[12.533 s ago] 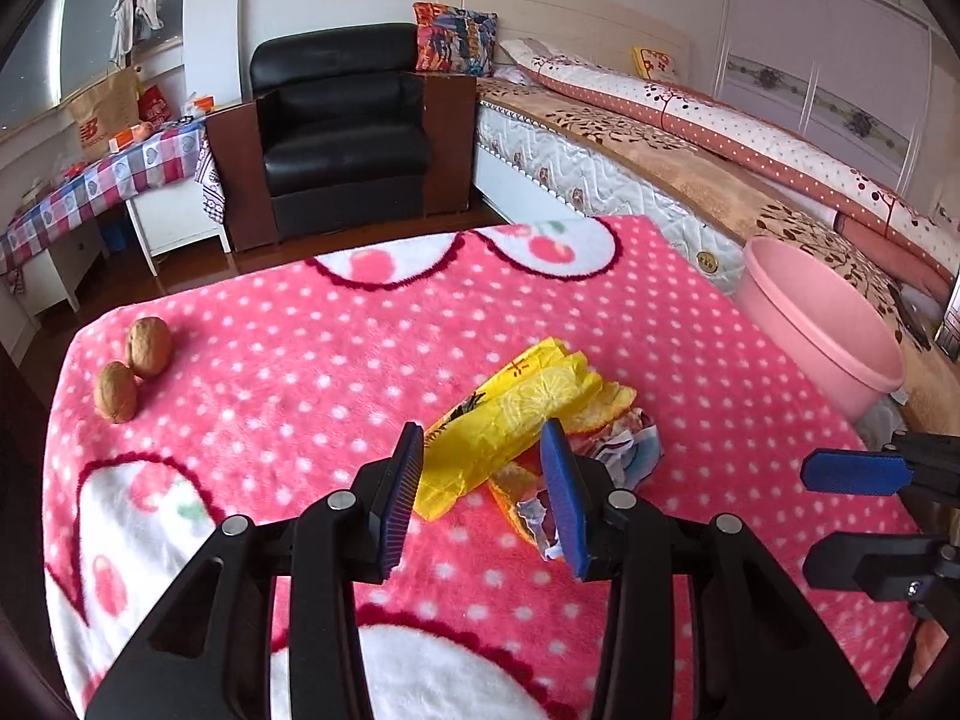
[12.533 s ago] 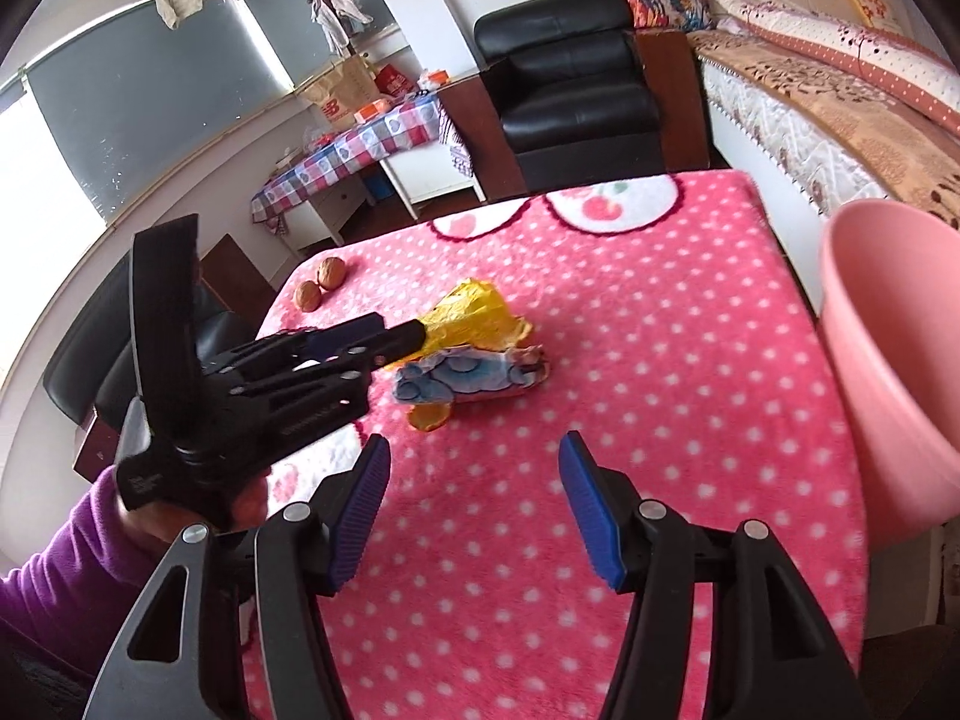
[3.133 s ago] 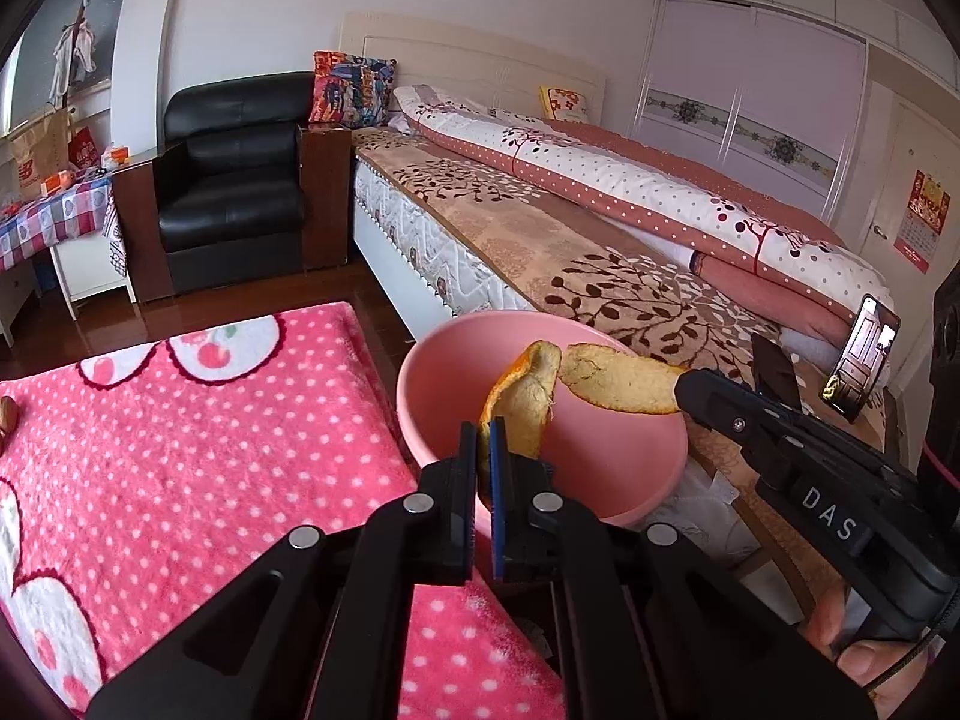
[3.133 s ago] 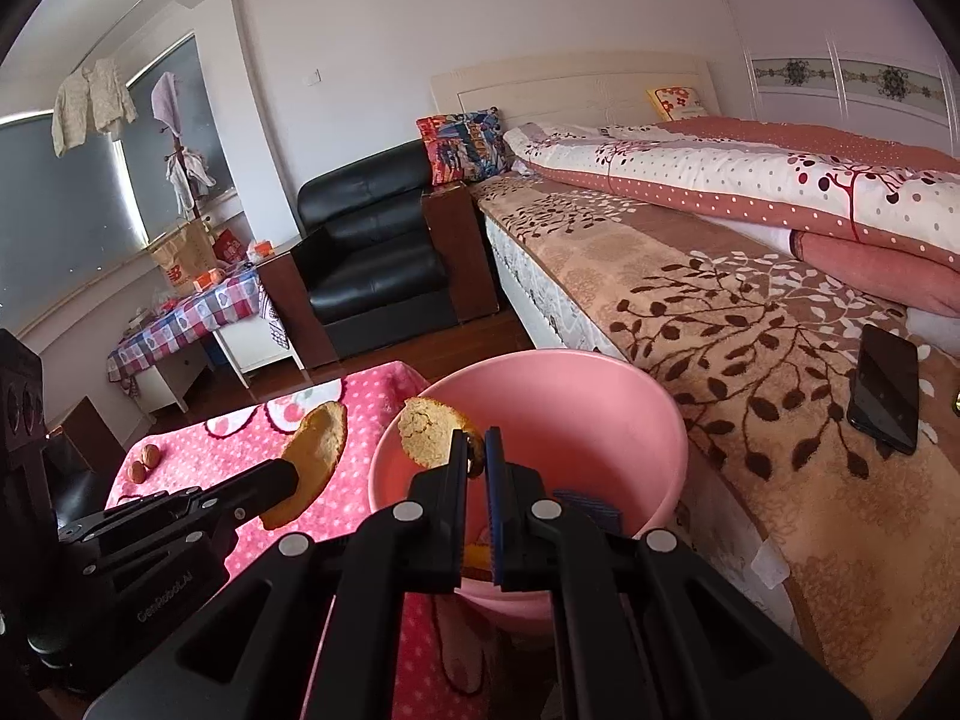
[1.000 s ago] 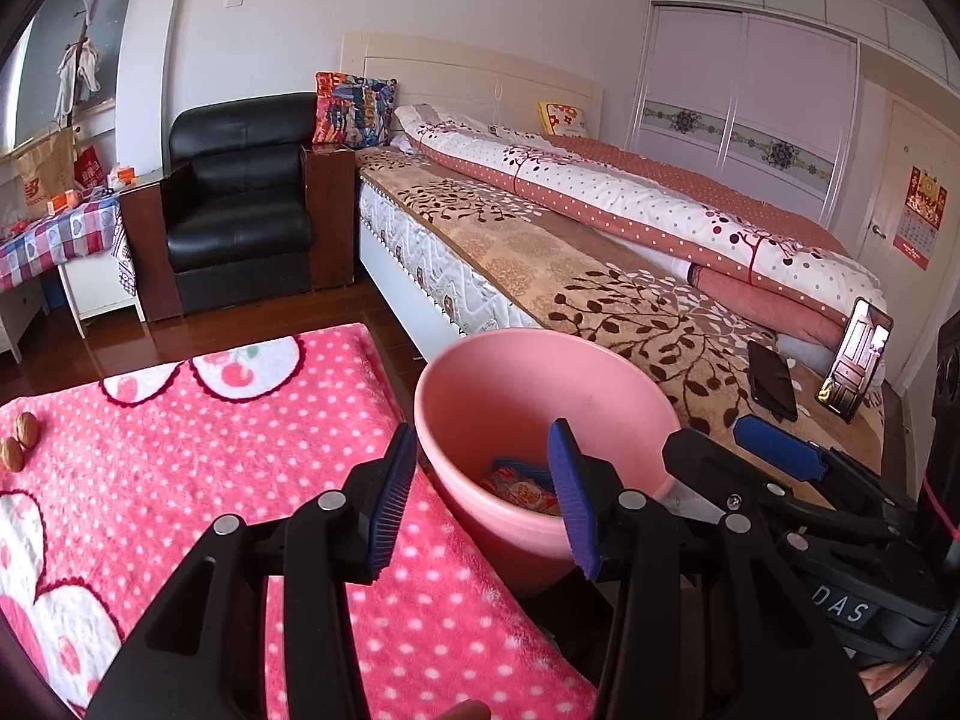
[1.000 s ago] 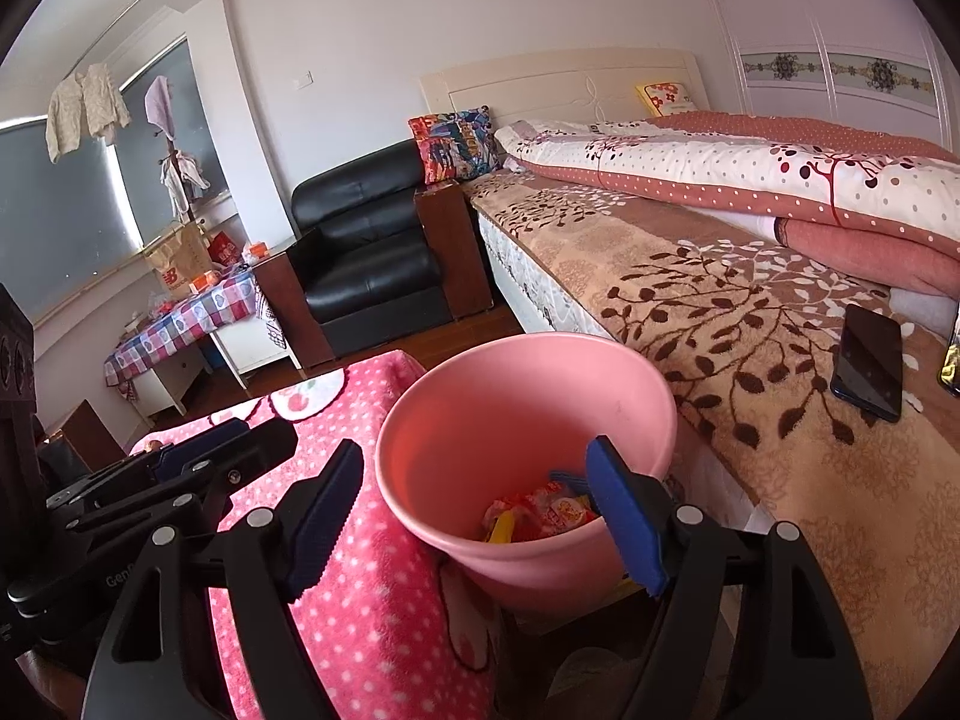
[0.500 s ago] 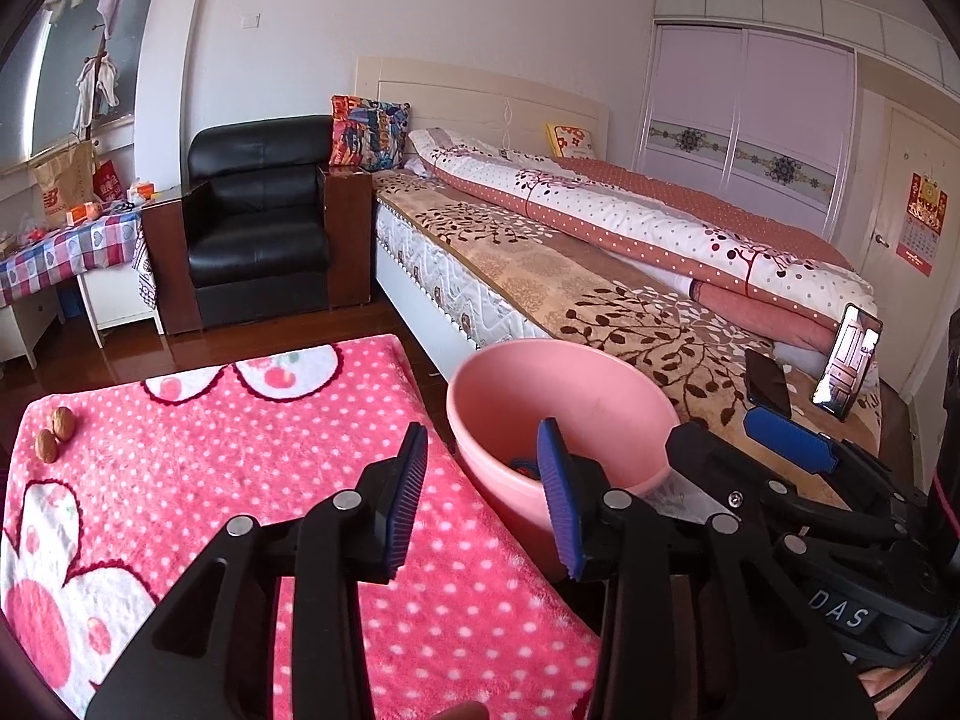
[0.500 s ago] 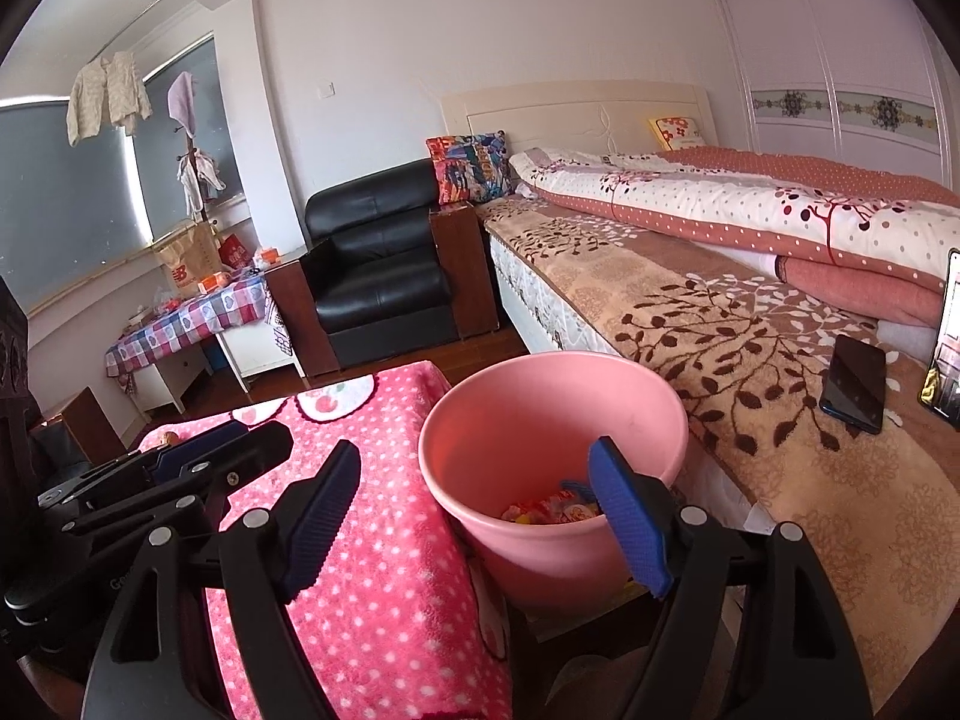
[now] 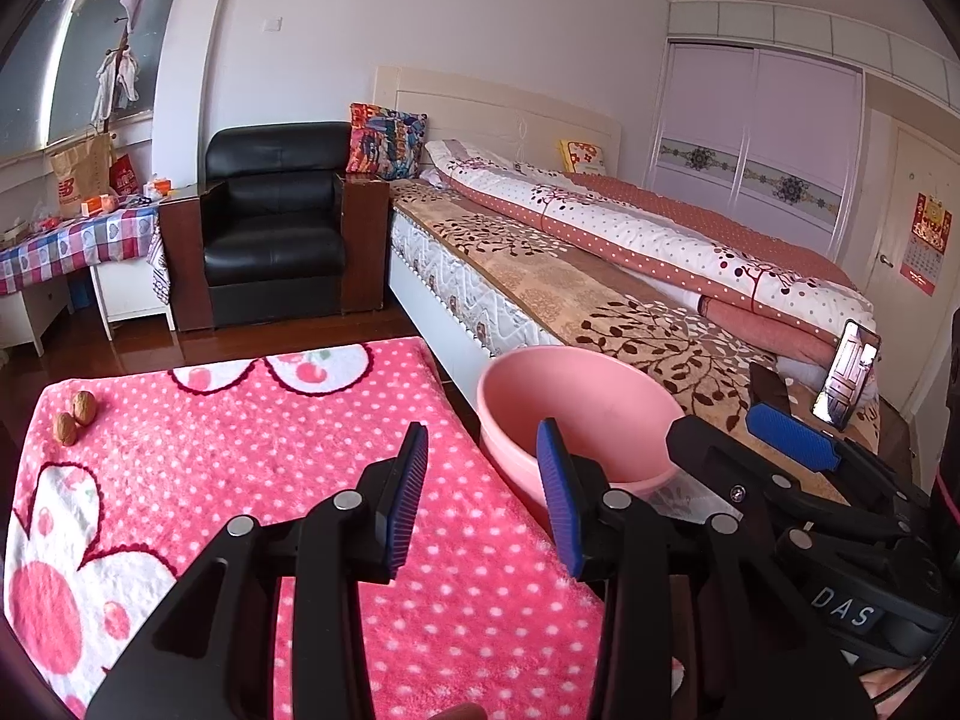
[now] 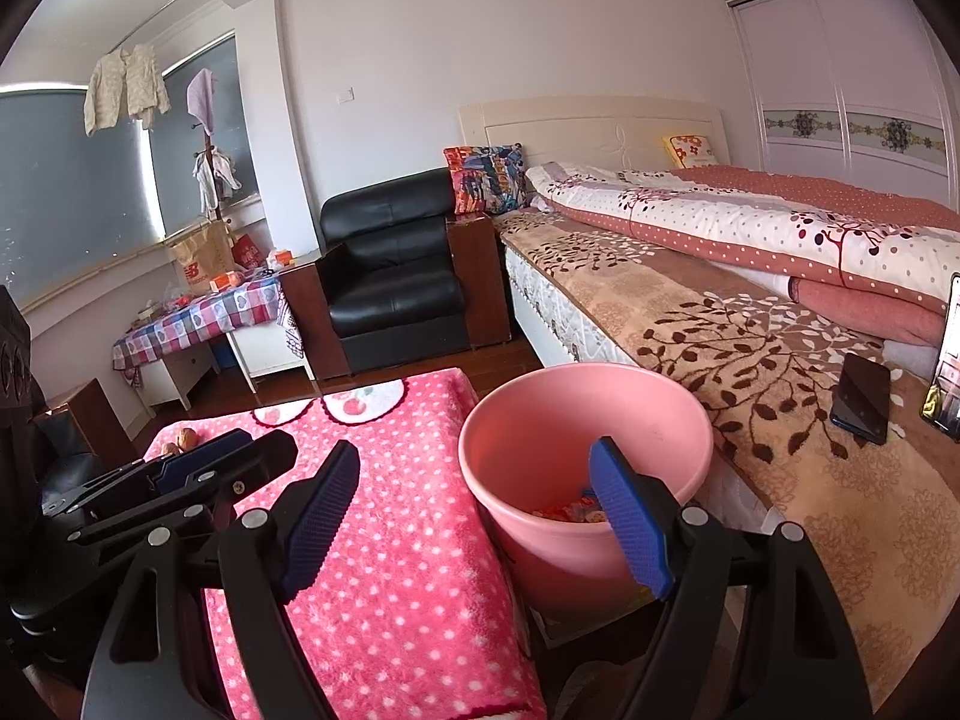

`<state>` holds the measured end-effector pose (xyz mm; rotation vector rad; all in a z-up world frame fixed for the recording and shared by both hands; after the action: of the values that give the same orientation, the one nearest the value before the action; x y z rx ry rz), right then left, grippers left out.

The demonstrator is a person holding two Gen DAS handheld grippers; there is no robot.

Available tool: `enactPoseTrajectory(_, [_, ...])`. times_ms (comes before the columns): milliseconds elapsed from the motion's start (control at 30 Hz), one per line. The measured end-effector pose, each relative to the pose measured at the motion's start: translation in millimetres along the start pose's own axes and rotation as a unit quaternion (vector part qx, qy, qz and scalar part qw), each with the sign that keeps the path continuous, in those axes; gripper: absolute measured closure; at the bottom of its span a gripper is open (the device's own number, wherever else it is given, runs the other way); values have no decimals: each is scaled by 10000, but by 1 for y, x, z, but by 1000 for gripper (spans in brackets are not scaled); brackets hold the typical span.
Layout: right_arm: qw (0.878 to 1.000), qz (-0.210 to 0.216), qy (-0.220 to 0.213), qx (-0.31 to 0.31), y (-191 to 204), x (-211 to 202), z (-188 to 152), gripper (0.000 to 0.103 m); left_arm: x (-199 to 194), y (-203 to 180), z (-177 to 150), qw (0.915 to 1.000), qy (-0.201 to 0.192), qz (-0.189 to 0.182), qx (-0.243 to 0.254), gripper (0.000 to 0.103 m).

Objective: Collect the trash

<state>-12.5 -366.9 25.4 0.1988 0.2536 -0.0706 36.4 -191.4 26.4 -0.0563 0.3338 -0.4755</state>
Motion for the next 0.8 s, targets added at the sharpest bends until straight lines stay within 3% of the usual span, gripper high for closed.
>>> enactPoseTrajectory(800, [10000, 8, 55, -71, 14, 5, -3, 25, -4, 15, -4, 9999, 25, 53, -98, 65])
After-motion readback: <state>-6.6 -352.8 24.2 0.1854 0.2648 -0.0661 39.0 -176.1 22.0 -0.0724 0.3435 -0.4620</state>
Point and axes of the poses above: each gripper's, at about its wrist camera, not at the fingertips, and x roughly the way its jaws point, y to its left, z to its top, the point moved 2 cm from there along x, roughly the way its jaws point, and after that the axes turned 12 degrees about -y, right-handed, at the moved point
